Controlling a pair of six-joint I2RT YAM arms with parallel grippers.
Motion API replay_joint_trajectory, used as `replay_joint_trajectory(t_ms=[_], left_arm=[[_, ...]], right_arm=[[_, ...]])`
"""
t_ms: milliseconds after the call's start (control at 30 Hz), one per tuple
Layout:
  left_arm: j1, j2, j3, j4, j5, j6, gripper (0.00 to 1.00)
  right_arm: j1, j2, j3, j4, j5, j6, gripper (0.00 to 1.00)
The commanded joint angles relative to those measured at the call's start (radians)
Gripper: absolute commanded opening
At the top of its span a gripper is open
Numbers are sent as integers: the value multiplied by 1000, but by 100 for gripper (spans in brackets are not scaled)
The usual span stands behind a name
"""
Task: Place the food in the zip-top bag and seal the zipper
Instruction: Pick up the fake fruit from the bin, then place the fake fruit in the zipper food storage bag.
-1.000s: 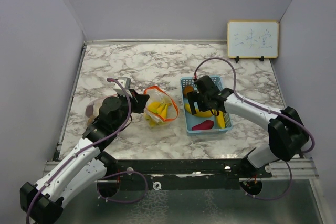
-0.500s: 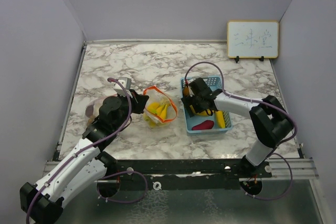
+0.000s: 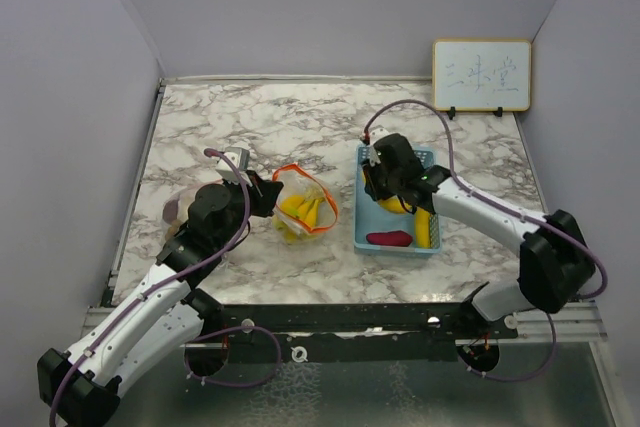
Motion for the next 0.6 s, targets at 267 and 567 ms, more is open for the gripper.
replay_joint_trajectory(t_ms=[267, 567], left_arm=[[5, 6, 0, 11, -18, -4, 0], [4, 3, 0, 8, -16, -6, 0]], right_arm=[[9, -311, 36, 608, -840, 163, 2], [63, -111, -65, 1294, -1039, 549, 3]])
